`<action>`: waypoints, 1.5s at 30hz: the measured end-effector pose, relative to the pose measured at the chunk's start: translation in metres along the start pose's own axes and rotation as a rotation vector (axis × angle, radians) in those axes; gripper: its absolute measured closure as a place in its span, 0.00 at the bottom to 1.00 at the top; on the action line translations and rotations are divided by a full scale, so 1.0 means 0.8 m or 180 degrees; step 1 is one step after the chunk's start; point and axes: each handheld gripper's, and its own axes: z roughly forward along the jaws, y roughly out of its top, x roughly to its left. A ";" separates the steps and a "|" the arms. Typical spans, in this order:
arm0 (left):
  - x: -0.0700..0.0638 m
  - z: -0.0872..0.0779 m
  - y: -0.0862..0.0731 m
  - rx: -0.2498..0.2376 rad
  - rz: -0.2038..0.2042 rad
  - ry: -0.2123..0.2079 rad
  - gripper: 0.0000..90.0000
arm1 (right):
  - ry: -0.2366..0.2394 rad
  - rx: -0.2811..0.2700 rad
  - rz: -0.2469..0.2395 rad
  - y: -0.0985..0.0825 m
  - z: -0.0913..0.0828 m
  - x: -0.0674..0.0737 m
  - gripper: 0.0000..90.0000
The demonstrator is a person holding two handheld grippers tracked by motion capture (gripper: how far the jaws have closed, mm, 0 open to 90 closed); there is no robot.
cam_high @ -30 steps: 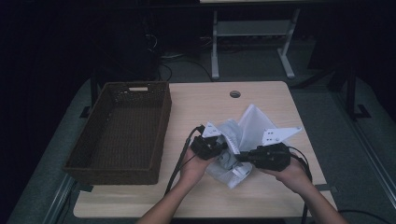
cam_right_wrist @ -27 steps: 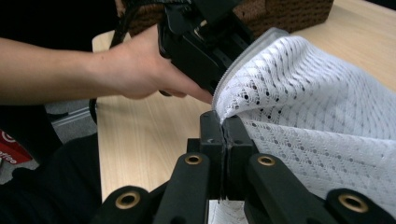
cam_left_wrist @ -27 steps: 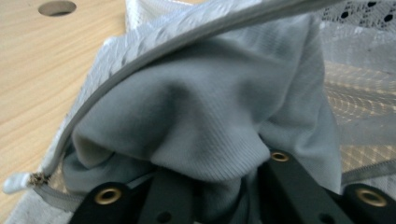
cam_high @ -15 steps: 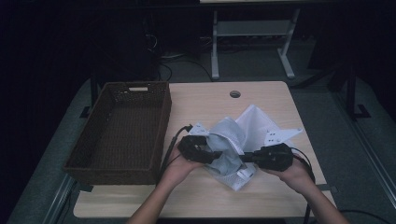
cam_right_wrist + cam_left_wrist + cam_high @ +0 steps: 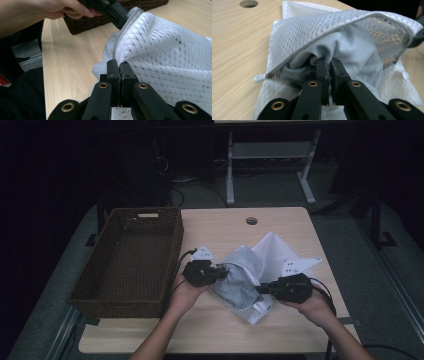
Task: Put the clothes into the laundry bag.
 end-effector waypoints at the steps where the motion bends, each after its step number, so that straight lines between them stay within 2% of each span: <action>1: -0.002 0.005 0.002 -0.0010 0.0018 -0.0019 0.97 | 0.0001 -0.0001 -0.0003 0.000 0.000 0.000 0.98; 4: -0.014 0.017 0.008 -0.0057 0.0104 -0.0061 0.97 | -0.0001 -0.0003 -0.0018 0.001 0.001 0.001 0.98; 8: -0.023 0.032 0.017 -0.0101 0.0136 0.0017 0.97 | -0.0006 -0.0004 -0.0030 0.002 -0.001 0.002 0.98; 9: -0.021 0.043 0.019 -0.0092 0.0106 0.0149 0.97 | -0.0008 -0.0006 -0.0034 0.002 -0.001 0.002 0.98; 11: -0.014 0.052 0.019 -0.0126 0.0014 0.0235 0.97 | -0.0008 -0.0011 -0.0031 0.002 -0.003 0.002 0.98; 14: -0.006 0.059 0.018 -0.0130 -0.0050 0.0289 0.97 | -0.0014 -0.0012 -0.0028 0.001 -0.005 0.002 0.98; 16: 0.000 0.070 0.015 -0.0105 -0.0051 0.0392 0.96 | -0.0020 -0.0008 -0.0027 -0.001 -0.005 0.001 0.98; 19: 0.002 0.080 0.009 -0.0083 -0.0074 0.0409 0.95 | -0.0013 0.0003 -0.0023 -0.002 -0.004 0.000 0.98; 23: 0.002 0.075 0.009 -0.0094 -0.0071 0.0416 0.89 | -0.0020 0.0004 -0.0007 -0.002 -0.005 0.000 0.98; 29: -0.004 0.026 0.012 -0.0060 -0.0022 0.0264 0.75 | -0.0028 -0.0002 0.0000 -0.003 -0.006 -0.001 0.98; 30: -0.004 0.026 0.012 -0.0060 -0.0022 0.0264 0.72 | -0.0028 -0.0004 0.0000 -0.003 -0.006 -0.001 0.98; 31: -0.006 0.011 0.009 -0.0030 -0.0031 0.0237 0.69 | -0.0028 -0.0004 -0.0002 -0.003 -0.006 -0.001 0.98; 32: -0.006 0.011 0.009 -0.0030 -0.0031 0.0237 0.66 | -0.0028 -0.0004 -0.0002 -0.003 -0.006 -0.001 0.98; 33: -0.010 -0.002 0.003 0.0001 -0.0005 0.0218 0.63 | -0.0027 -0.0002 -0.0002 -0.003 -0.005 -0.001 0.98; 35: -0.013 -0.010 -0.008 0.0045 0.0036 0.0241 0.57 | -0.0027 0.0002 -0.0004 -0.003 -0.005 -0.002 0.98; 36: -0.013 -0.010 -0.008 0.0045 0.0036 0.0241 0.54 | -0.0027 0.0002 -0.0004 -0.003 -0.005 -0.002 0.98; 37: -0.013 -0.013 -0.015 0.0080 0.0037 0.0254 0.51 | -0.0026 0.0009 -0.0009 -0.003 -0.004 -0.002 0.98; 38: -0.009 -0.014 -0.027 0.0131 0.0008 0.0207 0.49 | -0.0025 0.0010 -0.0014 -0.003 -0.004 -0.002 0.98; 39: -0.009 -0.014 -0.027 0.0131 0.0008 0.0207 0.47 | -0.0023 0.0017 -0.0010 -0.003 -0.003 -0.001 0.98; 40: -0.002 -0.010 -0.033 0.0223 -0.0062 0.0207 0.45 | -0.0020 0.0018 -0.0015 -0.003 -0.003 -0.001 0.98; 42: 0.002 -0.006 -0.035 0.0263 -0.0087 0.0197 0.41 | -0.0019 0.0023 -0.0017 -0.003 -0.003 -0.001 0.98; 43: 0.008 0.004 -0.038 0.0380 -0.0096 0.0272 0.41 | -0.0017 0.0029 -0.0016 -0.003 -0.002 -0.001 0.98; 44: 0.008 0.004 -0.038 0.0380 -0.0096 0.0272 0.40 | -0.0017 0.0029 -0.0016 -0.003 -0.002 -0.001 0.98; 45: 0.014 0.013 -0.041 0.0444 -0.0120 0.0326 0.40 | -0.0014 0.0030 -0.0015 -0.004 -0.002 -0.001 0.98</action>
